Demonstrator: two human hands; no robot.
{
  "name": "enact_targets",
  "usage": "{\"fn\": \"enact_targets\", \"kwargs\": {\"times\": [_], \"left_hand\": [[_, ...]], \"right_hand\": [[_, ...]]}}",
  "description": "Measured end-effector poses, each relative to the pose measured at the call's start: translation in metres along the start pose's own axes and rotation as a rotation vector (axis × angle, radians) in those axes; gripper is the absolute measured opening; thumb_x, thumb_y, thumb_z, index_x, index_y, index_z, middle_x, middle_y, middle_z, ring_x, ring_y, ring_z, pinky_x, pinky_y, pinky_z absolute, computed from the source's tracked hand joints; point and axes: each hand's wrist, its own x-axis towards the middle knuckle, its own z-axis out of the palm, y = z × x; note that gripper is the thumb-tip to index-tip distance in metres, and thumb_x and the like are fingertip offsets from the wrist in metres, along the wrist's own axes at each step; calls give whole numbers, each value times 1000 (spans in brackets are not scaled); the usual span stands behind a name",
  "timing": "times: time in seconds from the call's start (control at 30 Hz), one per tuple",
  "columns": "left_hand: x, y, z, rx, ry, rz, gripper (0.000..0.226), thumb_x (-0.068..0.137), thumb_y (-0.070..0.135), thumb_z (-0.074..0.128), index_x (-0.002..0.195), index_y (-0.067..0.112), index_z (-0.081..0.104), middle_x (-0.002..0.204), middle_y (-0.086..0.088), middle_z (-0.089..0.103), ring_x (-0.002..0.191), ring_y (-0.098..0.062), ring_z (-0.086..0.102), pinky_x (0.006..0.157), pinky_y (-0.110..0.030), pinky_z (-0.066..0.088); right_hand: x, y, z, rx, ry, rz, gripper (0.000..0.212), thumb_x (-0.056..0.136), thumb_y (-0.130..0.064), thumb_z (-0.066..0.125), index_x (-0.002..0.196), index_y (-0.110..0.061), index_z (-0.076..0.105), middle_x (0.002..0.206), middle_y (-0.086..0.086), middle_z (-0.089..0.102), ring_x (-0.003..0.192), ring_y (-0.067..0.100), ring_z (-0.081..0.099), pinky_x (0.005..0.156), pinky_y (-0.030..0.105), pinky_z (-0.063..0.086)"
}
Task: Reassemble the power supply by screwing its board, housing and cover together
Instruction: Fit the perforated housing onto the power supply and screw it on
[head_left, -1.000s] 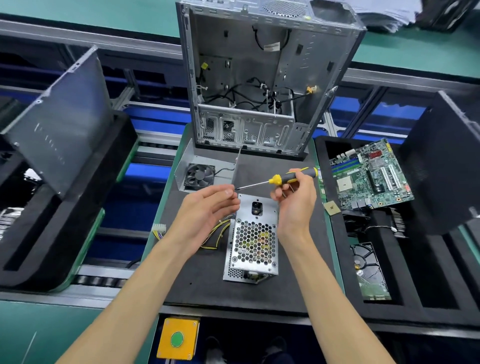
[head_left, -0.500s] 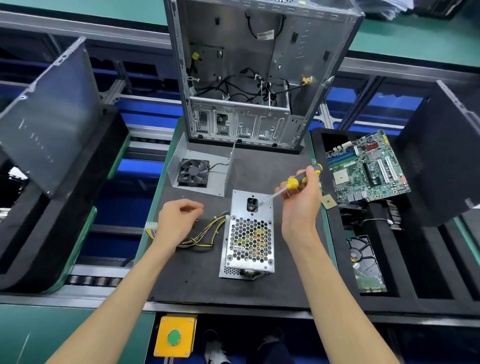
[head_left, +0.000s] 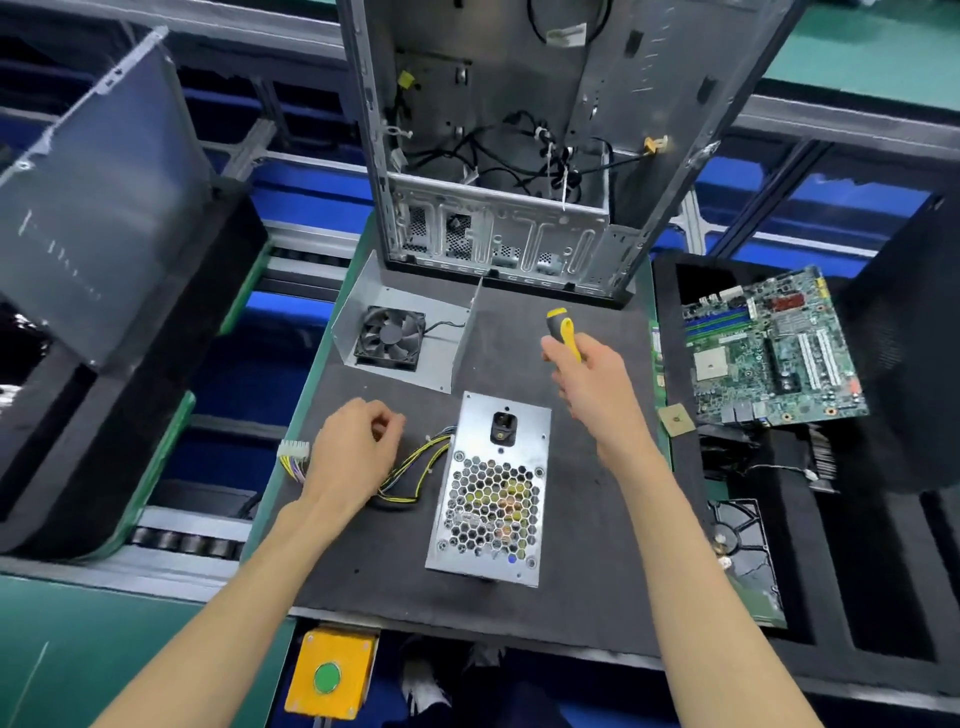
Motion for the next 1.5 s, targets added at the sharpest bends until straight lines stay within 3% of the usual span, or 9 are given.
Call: {"fn": "enact_targets", "kwargs": {"times": [0.07,0.13,0.27,0.37,0.53,0.8,1.03,1.2,1.5], "left_hand": [[-2,22,-9,-330,-25,-43,30,102,35,54,87,19,74,75,2,71,75,-15,68,69,-29,53],[-4,48,-17,-705,-256,-162,39,102,46,50,92,20,77,86,0,77,78,-11,72,66,-22,54],[-13,73,-19,-920,-752,-194,31,99,43,59,111,21,77,115,-6,75,106,-17,71,86,-26,55],[-12,70,-20,-986,-737,-229,24,97,28,64,117,18,75,120,-7,73,114,-21,69,93,-32,52],[-6,39,-27,-962,-724,-277,24,96,32,66,111,17,77,117,-8,74,108,-22,71,86,-31,56],[-4,38,-26,-1112,-677,-406,31,90,14,69,115,-4,72,119,-23,71,116,-37,66,96,-42,56],[4,37,-30,-1204,-874,-501,41,98,23,60,131,-2,61,130,-23,65,122,-37,62,96,-48,55],[11,40,-32,-1232,-958,-483,34,98,12,57,128,-5,60,126,-23,67,114,-33,68,86,-42,60],[19,34,-27,-1126,-835,-507,38,87,11,73,123,-1,66,118,-20,70,95,-28,72,88,-40,60]], "right_hand": [[3,3,8,-80,-22,-69,37,100,-34,59,75,-14,41,66,2,35,54,12,29,49,21,27],[4,6,18,-97,-43,-85,37,101,-33,58,75,-13,41,67,11,42,52,10,37,50,22,31],[0,14,33,-166,-63,-86,38,101,-36,58,80,-7,49,70,10,64,52,-1,54,57,25,40],[2,19,38,-155,-48,-82,40,100,-39,57,72,-14,42,66,13,54,57,15,44,60,35,37],[3,23,75,-98,-14,-101,41,101,-34,57,69,-18,36,54,-11,33,51,8,28,53,27,27],[1,21,74,-129,-20,-127,44,101,-31,57,67,-19,33,58,-8,34,51,10,29,54,32,26],[-4,15,78,-140,16,-88,43,101,-30,58,67,-19,34,57,-9,34,50,9,30,56,33,27],[-6,13,77,-164,53,-56,43,101,-29,58,67,-19,33,59,-7,33,51,9,27,54,32,25],[-4,15,75,-216,46,-68,40,100,-31,59,70,-18,36,60,-5,37,53,9,30,55,32,28]]}}
